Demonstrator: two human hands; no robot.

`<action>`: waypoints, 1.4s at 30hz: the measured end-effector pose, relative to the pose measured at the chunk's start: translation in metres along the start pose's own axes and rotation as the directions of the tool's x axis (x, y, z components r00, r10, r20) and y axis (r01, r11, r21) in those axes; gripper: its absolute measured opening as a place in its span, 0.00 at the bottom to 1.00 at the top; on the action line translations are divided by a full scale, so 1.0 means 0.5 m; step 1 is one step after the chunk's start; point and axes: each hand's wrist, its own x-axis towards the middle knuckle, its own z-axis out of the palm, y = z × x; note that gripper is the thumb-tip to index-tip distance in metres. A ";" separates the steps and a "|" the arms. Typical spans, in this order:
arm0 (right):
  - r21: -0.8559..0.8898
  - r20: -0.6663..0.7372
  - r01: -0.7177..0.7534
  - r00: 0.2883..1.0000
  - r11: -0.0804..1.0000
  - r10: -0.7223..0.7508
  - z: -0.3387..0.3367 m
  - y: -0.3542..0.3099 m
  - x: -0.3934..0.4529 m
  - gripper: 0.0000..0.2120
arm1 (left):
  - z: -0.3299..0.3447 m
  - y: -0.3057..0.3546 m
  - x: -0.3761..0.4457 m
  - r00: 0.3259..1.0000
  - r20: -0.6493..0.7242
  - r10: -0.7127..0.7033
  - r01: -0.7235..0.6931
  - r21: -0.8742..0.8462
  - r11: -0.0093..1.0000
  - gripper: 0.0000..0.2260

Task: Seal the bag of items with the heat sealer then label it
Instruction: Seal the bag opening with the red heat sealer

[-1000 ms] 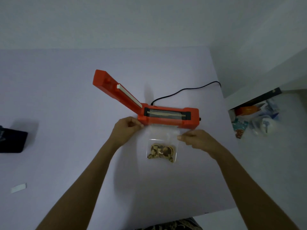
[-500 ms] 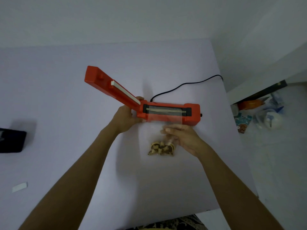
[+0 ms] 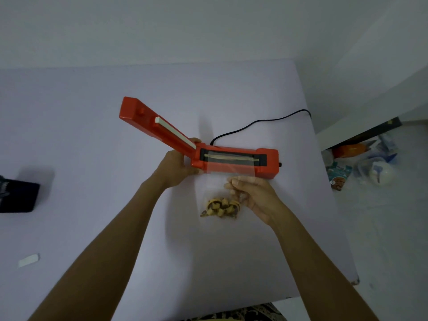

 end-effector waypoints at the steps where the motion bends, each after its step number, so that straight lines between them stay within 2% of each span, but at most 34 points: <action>1: 0.005 0.001 0.002 1.000 1.000 -0.002 0.001 -0.002 -0.001 0.06 | -0.002 -0.001 0.000 1.000 0.001 -0.001 0.001 0.000 1.000 0.27; 11: 0.019 -0.039 0.012 0.999 1.000 -0.011 0.011 -0.020 -0.014 0.07 | -0.006 0.001 0.003 0.999 -0.002 0.037 -0.036 0.038 0.999 0.27; 21: -0.034 -0.065 0.001 0.998 0.999 -0.003 0.005 -0.031 -0.028 0.06 | -0.008 -0.009 0.008 0.998 -0.016 0.067 -0.065 0.088 0.994 0.29; 25: -0.106 -0.068 -0.021 0.998 0.994 0.014 -0.024 -0.013 -0.053 0.07 | -0.004 -0.007 0.011 0.998 -0.024 0.059 -0.057 0.060 0.997 0.28; 31: -0.127 -0.075 -0.038 0.997 0.991 0.029 -0.027 0.015 -0.068 0.07 | -0.001 -0.007 0.003 1.000 0.001 -0.016 0.016 0.023 1.000 0.29; 35: -0.150 -0.054 -0.025 0.998 0.988 0.017 -0.004 0.026 -0.067 0.07 | 0.024 0.003 -0.034 0.992 -0.060 -0.111 0.118 0.122 0.986 0.35; 36: -0.161 -0.047 -0.021 0.999 0.987 0.014 0.004 0.029 -0.066 0.07 | 0.031 0.000 -0.055 0.981 -0.116 -0.158 0.170 0.108 0.979 0.34; 38: -0.171 -0.033 -0.016 0.999 0.985 0.010 0.022 0.034 -0.064 0.07 | 0.044 -0.016 -0.107 0.948 -0.214 -0.236 0.249 0.032 0.968 0.23; 40: -0.183 -0.024 -0.014 1.000 0.983 0.009 0.049 0.041 -0.063 0.07 | 0.049 -0.026 -0.168 0.932 -0.196 -0.304 0.274 -0.164 0.948 0.12; 42: -0.179 -0.020 -0.016 1.000 0.984 0.013 0.082 0.052 -0.059 0.07 | 0.045 -0.023 -0.226 0.922 -0.088 -0.377 0.313 -0.404 0.859 0.17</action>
